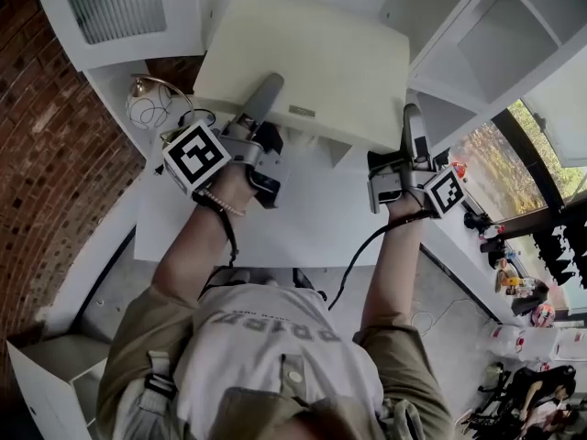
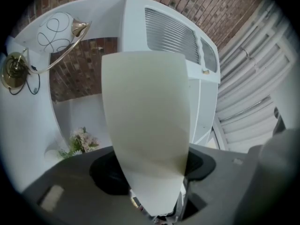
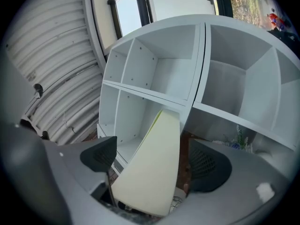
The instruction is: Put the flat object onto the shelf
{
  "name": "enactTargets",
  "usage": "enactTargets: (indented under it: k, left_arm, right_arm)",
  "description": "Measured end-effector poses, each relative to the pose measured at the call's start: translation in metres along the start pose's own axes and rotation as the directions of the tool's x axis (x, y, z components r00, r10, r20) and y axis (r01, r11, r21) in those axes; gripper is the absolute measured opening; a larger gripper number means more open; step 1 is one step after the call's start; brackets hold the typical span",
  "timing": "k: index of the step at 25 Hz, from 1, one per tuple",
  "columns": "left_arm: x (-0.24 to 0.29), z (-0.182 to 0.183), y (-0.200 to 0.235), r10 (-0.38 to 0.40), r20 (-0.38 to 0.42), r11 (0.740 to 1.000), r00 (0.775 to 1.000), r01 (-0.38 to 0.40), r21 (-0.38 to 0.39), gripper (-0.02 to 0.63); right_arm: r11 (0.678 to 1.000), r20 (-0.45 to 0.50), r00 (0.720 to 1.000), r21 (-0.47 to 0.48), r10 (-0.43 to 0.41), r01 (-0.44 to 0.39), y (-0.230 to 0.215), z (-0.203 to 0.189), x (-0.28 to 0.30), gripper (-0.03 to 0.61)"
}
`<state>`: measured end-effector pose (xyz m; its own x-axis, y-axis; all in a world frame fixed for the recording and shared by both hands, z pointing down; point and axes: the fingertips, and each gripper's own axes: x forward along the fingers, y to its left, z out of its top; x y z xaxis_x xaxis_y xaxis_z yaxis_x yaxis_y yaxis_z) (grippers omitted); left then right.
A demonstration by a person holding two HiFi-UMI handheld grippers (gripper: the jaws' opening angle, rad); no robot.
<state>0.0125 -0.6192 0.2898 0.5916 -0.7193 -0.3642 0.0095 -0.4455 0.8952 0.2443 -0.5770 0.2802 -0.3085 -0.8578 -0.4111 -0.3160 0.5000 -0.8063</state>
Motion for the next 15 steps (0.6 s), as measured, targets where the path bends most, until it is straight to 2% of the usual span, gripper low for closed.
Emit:
enactTargets:
  k: [5, 9, 10, 12, 14, 15]
  left_arm:
    - [0.000, 0.002, -0.001, 0.018, 0.023, 1.000, 1.000, -0.018, 0.002, 0.308]
    - [0.003, -0.001, 0.000, 0.028, 0.027, 1.000, 0.999, -0.028, -0.015, 0.308]
    - [0.004, -0.001, 0.001, 0.028, 0.028, 0.999, 0.999, -0.027, -0.018, 0.308]
    - [0.006, 0.000, 0.000, 0.031, 0.023, 1.000, 0.999, -0.031, -0.004, 0.308]
    - [0.007, 0.001, 0.000, 0.032, 0.020, 0.999, 0.999, -0.033, 0.004, 0.308]
    - [0.007, 0.001, 0.000, 0.033, 0.018, 0.999, 0.999, -0.033, 0.006, 0.310]
  right_arm:
    - [0.999, 0.022, 1.000, 0.049, 0.020, -0.021, 0.004, -0.019, -0.025, 0.492]
    - [0.996, -0.072, 0.996, 0.077, 0.052, -0.046, 0.015, -0.069, -0.035, 0.491]
    - [0.996, -0.105, 0.992, 0.075, 0.064, -0.056, 0.018, -0.082, -0.032, 0.458]
    - [0.995, -0.155, 0.984, 0.071, 0.086, -0.076, 0.024, -0.100, -0.023, 0.323]
    - [0.994, -0.174, 0.980, 0.075, 0.092, -0.080, 0.025, -0.110, -0.014, 0.263]
    - [0.994, -0.175, 0.981, 0.079, 0.089, -0.076, 0.025, -0.111, -0.011, 0.259]
